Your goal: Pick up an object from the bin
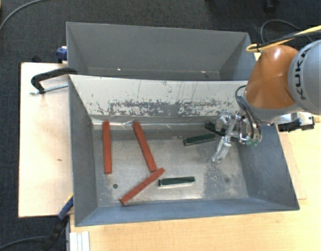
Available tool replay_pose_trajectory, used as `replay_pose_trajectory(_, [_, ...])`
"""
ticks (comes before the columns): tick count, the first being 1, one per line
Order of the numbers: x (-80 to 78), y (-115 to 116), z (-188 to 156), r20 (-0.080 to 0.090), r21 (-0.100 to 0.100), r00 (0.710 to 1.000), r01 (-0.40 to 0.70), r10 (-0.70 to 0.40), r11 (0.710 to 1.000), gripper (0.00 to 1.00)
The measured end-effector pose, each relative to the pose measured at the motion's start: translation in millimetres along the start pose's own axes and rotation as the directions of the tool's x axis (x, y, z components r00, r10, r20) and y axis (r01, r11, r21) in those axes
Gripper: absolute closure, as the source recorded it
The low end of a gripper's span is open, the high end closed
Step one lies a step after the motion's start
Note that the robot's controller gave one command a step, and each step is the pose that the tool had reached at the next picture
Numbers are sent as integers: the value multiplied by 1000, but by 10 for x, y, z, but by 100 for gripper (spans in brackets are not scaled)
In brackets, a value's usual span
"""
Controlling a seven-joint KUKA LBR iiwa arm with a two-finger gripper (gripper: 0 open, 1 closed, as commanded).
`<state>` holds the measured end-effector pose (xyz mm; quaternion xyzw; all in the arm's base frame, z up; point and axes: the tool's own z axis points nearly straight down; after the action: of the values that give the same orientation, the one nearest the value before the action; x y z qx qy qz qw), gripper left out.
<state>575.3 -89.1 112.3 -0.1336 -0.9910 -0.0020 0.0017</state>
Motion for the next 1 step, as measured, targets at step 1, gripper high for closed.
replay_pose_trajectory(1, [476,53,-376,5,3,970,243,-243,970,0])
